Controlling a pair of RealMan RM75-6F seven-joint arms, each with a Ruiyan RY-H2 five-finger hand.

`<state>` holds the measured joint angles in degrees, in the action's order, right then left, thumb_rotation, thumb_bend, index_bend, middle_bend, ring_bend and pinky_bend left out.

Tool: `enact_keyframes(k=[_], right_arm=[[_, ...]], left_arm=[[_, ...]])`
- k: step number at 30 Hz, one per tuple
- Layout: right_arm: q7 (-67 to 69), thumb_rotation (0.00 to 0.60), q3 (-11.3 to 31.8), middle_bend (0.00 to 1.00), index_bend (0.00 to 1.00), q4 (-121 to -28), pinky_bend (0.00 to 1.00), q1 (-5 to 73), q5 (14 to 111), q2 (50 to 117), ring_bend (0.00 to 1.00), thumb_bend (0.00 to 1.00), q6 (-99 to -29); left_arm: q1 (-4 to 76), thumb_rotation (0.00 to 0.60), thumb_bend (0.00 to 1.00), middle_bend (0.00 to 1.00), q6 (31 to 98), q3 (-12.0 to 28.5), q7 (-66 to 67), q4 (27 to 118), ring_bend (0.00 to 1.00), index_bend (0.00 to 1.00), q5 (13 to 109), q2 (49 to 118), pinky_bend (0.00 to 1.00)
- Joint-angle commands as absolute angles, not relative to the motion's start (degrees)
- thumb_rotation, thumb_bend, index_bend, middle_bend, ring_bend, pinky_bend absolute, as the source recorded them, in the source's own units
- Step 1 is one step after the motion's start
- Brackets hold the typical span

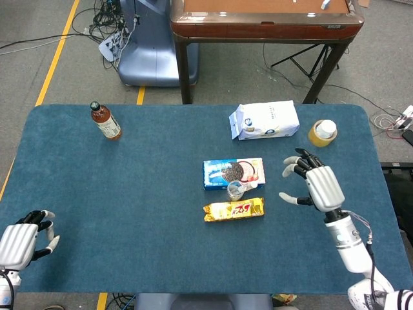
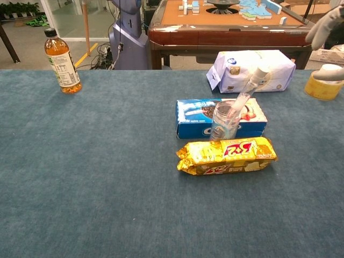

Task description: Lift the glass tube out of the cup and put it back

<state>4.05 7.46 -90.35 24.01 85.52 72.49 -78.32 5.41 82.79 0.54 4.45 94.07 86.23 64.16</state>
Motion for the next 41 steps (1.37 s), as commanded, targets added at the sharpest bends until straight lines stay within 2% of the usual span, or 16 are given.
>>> enact_keyframes(k=[1,4,14,20,41], right_arm=[[-3.5,0.6,5.7,0.35,0.49,-93.2,0.22,20.1,84.8,68.9,0.13,0.09,-81.6],[-8.9,0.6,4.4,0.38,0.49,-94.6,0.22,17.5,84.3,67.2,0.14,0.09,-83.7],[-23.0,0.6,2.8,0.38,0.49,-98.7,0.22,9.7,81.3,65.7,0.14,0.09,-91.2],[-25.5,0.6,2.8,0.38,0.49,-100.4,0.22,6.8,80.3,65.7,0.14,0.1,-93.8],[-18.4,0.6,3.7,0.38,0.49,-99.0,0.22,5.2,79.2,62.6,0.14,0.1,-89.1]], left_arm=[[5.4,0.6,0.33,0.35,83.0,0.6,4.4,94.1,0.25,0.37,86.4,64.2,0.41],[5.3,0.6,0.33,0.35,83.6,0.7,3.8,93.8,0.25,0.37,86.9,64.3,0.41],[4.9,0.6,0.33,0.35,88.5,1.9,0.4,89.6,0.25,0.38,90.0,66.9,0.41],[4.8,0.6,0.33,0.35,89.1,2.3,0.0,88.8,0.25,0.38,89.7,67.3,0.41],[5.9,0.6,0.33,0.35,85.5,1.9,0.0,89.6,0.25,0.38,88.2,66.4,0.41]])
